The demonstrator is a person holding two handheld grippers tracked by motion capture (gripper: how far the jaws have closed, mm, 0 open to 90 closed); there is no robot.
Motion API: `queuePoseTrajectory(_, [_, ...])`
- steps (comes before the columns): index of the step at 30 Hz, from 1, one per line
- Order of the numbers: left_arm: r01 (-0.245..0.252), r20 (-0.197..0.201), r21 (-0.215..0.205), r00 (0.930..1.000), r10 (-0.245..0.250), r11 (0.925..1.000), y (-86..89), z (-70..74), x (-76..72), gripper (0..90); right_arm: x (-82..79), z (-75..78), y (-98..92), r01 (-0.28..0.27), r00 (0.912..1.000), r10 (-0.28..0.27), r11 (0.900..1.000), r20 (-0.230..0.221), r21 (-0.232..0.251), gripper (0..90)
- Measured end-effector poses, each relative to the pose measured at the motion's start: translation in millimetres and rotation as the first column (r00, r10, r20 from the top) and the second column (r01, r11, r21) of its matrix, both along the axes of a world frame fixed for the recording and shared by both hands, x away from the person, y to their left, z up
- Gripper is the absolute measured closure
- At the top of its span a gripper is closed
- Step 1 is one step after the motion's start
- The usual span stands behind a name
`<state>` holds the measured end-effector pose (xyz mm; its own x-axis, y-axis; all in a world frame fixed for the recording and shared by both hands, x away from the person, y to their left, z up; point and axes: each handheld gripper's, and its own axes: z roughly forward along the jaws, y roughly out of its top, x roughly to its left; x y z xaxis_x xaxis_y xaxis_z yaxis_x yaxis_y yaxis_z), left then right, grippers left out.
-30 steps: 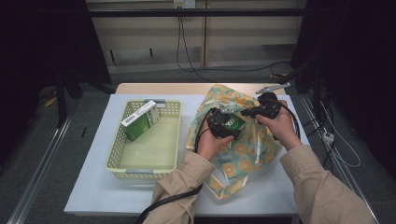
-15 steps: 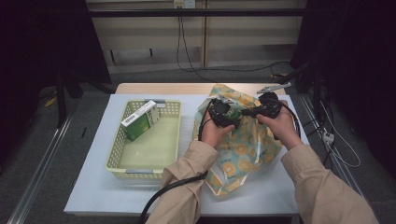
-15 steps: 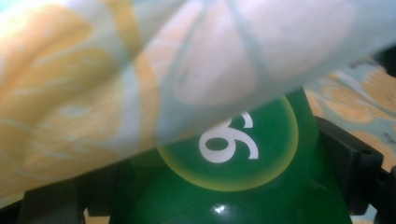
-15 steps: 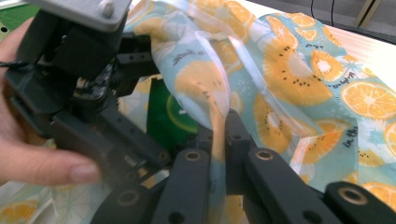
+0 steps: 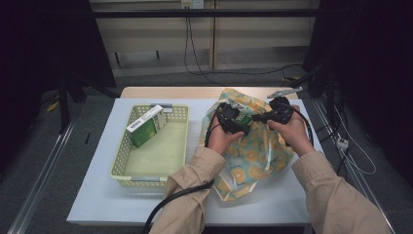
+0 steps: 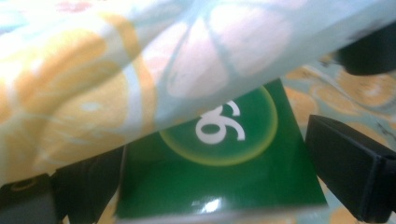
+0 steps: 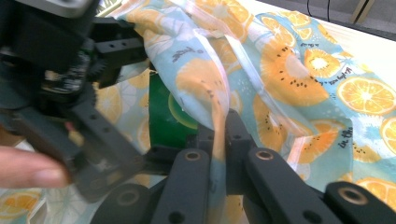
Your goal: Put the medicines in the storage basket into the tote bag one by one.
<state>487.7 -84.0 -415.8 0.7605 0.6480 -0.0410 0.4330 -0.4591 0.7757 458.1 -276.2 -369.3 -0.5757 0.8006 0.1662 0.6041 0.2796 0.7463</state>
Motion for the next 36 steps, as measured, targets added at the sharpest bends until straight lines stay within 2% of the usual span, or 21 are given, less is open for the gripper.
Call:
queuePoseTrajectory(2, [0.004, -0.009, 0.009, 1.0000, -0.003, 1.0000, 4.0, 2.4, -3.2, 8.3, -0.4, 0.5, 1.8, -0.003, 1.0000, 0.003, 1.000, 0.003, -0.003, 88.7])
queuePoseTrajectory(6, [0.000, -0.035, -0.003, 0.9994, 0.000, 1.0000, 12.4, 4.0, -9.2, 7.4, -0.5, -0.4, 5.1, -0.007, 1.0000, 0.007, 1.000, 0.003, -0.003, 88.8])
queuePoseTrajectory(10, [-0.007, -0.037, 0.021, 0.9993, 0.008, 0.9998, 20.9, 5.3, -12.6, 7.6, -0.5, -1.0, 7.9, -0.008, 1.0000, 0.008, 1.000, 0.005, -0.005, 88.7])
queuePoseTrajectory(13, [0.010, -0.040, 0.035, 0.9992, -0.008, 0.9994, 26.2, 7.4, -15.8, 7.7, -0.4, -0.5, 7.9, -0.007, 1.0000, 0.007, 1.000, 0.004, -0.009, 88.7])
queuePoseTrajectory(17, [0.007, -0.052, 0.032, 0.9986, -0.005, 0.9995, 29.9, 4.3, -16.9, 11.1, -0.3, 0.1, 5.7, 0.000, 1.0000, 0.000, 1.000, 0.005, -0.007, 88.8])
queuePoseTrajectory(19, [0.024, -0.057, 0.042, 0.9981, -0.022, 0.9988, 30.1, 0.3, -15.2, 18.7, -0.1, -0.2, 5.8, -0.001, 1.0000, 0.001, 1.000, 0.006, -0.005, 88.7])
queuePoseTrajectory(21, [0.013, -0.060, 0.035, 0.9982, -0.011, 0.9993, 28.5, -4.1, -12.1, 23.3, -0.2, -0.2, 6.2, -0.004, 1.0000, 0.004, 1.000, 0.006, -0.006, 88.7])
queuePoseTrajectory(25, [-0.027, -0.066, 0.005, 0.9974, 0.028, 0.9996, 20.7, -8.9, -4.6, 23.4, -0.3, -0.1, 7.0, -0.010, 0.9999, 0.010, 1.000, 0.005, -0.003, 88.7])
queuePoseTrajectory(29, [-0.037, -0.069, 0.008, 0.9969, 0.037, 0.9993, 14.9, -9.1, -2.9, 20.5, -0.5, -0.2, 6.2, -0.012, 0.9999, 0.012, 1.000, 0.005, -0.004, 88.7])
queuePoseTrajectory(31, [-0.039, -0.080, -0.004, 0.9961, 0.038, 0.9992, 14.9, -5.9, -6.1, 18.2, -0.8, 0.1, 5.3, -0.013, 0.9999, 0.013, 1.000, 0.005, -0.004, 88.7])
queuePoseTrajectory(35, [-0.004, -0.101, 0.029, 0.9949, 0.007, 0.9996, 20.0, 9.3, -17.3, 13.0, -1.2, 0.8, 4.8, -0.011, 0.9999, 0.011, 1.000, 0.007, -0.006, 88.7])
queuePoseTrajectory(36, [0.002, -0.105, 0.026, 0.9945, 0.001, 0.9997, 21.4, 12.2, -19.8, 12.3, -1.4, 1.3, 4.8, -0.008, 0.9999, 0.008, 1.000, 0.007, -0.007, 88.8])
